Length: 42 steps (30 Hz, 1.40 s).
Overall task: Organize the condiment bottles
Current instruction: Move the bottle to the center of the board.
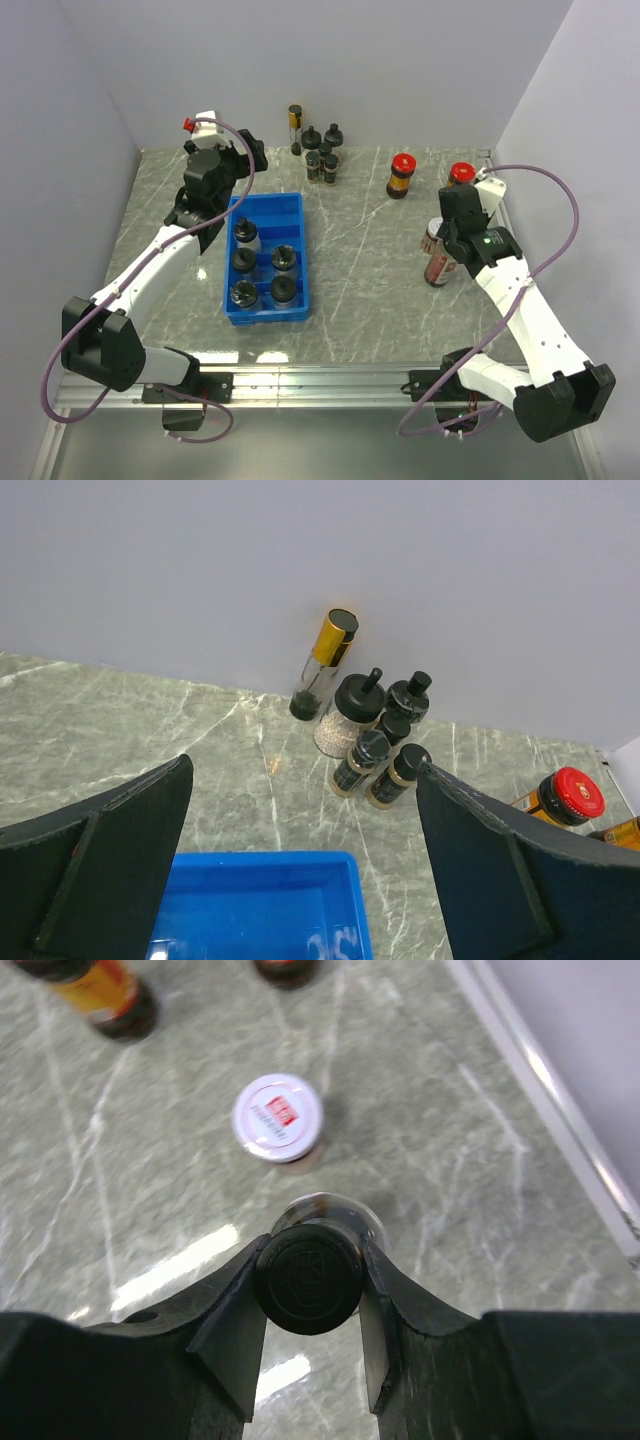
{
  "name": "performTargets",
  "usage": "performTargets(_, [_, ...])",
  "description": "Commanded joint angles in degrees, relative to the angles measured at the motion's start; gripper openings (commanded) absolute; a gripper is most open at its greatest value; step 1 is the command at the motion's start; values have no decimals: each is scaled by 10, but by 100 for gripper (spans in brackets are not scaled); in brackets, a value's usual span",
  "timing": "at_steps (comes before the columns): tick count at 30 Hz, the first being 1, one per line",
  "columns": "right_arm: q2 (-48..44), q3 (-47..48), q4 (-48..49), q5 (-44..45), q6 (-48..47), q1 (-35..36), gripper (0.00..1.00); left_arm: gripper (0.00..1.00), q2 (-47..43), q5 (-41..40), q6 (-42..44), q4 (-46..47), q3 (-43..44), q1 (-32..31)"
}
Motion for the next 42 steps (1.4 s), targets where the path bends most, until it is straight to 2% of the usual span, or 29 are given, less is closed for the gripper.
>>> performTargets(1, [-17, 34, 29, 66, 9, -24, 2, 99, -5, 11, -6, 23, 18, 3])
performTargets(8, [-8, 33, 73, 50, -9, -90, 1, 99, -3, 12, -5, 25, 18, 3])
performTargets(21, [94, 68, 189, -25, -43, -194, 0, 99, -3, 12, -6, 21, 21, 2])
performTargets(32, [220, 159, 238, -84, -66, -224, 0, 99, -4, 7, -2, 18, 20, 2])
performTargets(39, [263, 203, 245, -76, -68, -231, 0, 99, -2, 5, 1, 18, 24, 2])
performTargets(42, [261, 203, 245, -78, -70, -231, 9, 99, -2, 5, -2, 17, 23, 2])
